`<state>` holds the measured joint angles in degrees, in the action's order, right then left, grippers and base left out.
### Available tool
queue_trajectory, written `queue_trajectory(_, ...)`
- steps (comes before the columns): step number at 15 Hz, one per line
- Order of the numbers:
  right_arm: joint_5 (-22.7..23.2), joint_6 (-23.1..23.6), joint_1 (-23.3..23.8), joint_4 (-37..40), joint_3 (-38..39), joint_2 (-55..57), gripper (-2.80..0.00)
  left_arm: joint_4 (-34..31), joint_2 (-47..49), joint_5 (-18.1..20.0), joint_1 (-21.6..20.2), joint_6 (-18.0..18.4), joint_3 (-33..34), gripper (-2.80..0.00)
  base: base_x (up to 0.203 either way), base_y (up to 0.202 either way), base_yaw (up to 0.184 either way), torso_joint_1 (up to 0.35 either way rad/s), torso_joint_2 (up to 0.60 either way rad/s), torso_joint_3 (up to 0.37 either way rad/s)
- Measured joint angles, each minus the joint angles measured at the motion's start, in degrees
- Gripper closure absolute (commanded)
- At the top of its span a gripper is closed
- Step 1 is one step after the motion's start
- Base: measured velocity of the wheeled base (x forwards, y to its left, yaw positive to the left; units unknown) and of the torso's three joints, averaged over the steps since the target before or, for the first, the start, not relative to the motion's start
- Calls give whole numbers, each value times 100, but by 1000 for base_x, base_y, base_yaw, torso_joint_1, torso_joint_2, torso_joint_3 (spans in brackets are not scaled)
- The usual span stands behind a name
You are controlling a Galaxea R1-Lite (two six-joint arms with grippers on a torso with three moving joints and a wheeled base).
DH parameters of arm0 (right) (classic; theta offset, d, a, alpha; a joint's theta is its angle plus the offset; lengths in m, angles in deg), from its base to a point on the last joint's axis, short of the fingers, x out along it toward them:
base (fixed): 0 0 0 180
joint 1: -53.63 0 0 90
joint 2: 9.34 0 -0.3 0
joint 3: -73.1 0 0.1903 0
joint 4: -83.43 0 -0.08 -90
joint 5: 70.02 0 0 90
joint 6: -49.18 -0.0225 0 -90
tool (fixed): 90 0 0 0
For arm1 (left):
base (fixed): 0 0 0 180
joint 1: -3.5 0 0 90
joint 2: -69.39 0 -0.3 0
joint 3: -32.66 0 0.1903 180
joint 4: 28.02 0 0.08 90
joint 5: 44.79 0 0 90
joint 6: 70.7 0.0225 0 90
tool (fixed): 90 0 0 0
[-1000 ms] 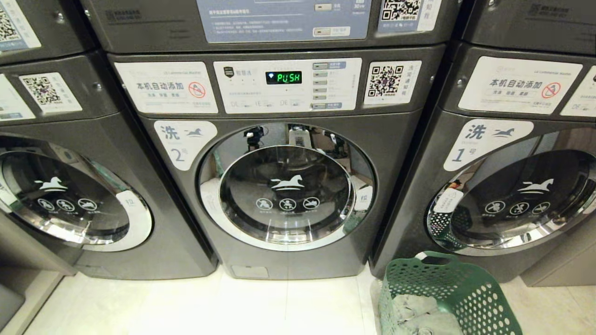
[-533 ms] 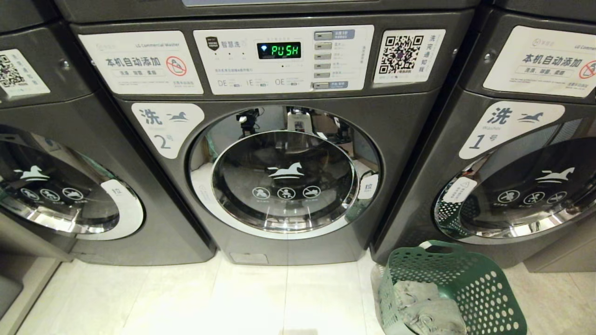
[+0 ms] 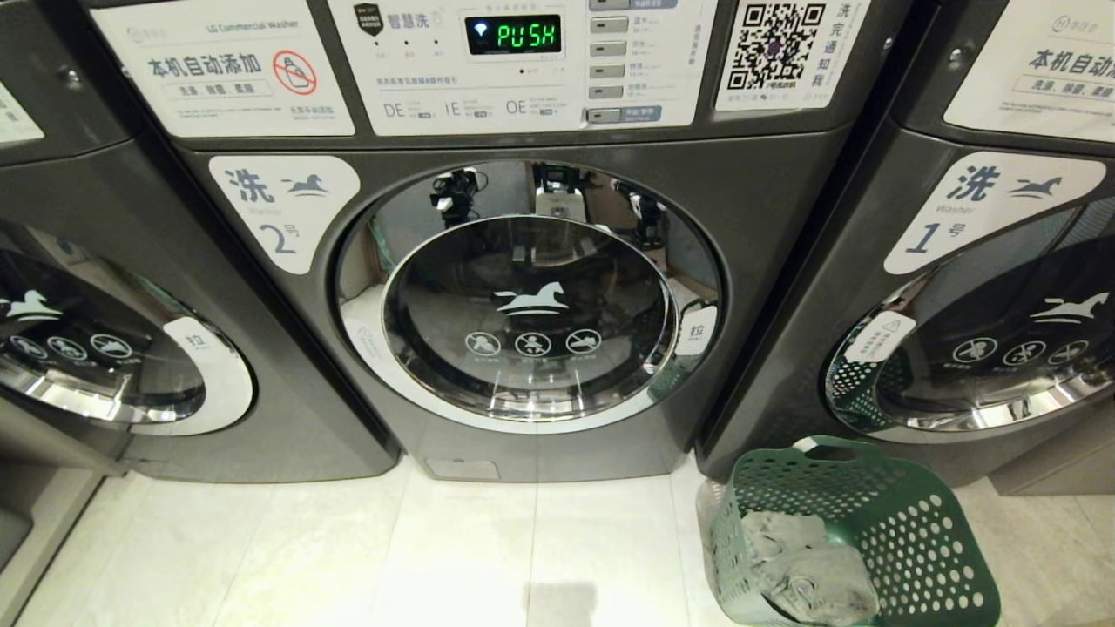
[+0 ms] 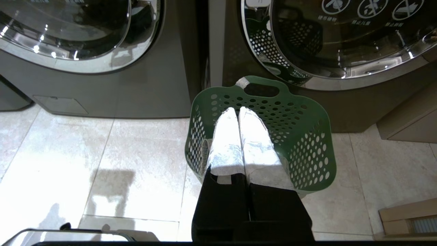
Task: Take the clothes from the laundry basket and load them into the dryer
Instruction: Take the clothes out of the basket
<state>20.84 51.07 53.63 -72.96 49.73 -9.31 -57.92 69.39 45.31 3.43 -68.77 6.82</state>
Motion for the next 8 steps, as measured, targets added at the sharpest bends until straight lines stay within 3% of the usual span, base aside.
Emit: queue_trajectory(8, -11, -20, 0, 1, 0, 0, 0, 0, 0, 0, 0, 5, 1, 0, 0, 0, 0, -77, 447, 364)
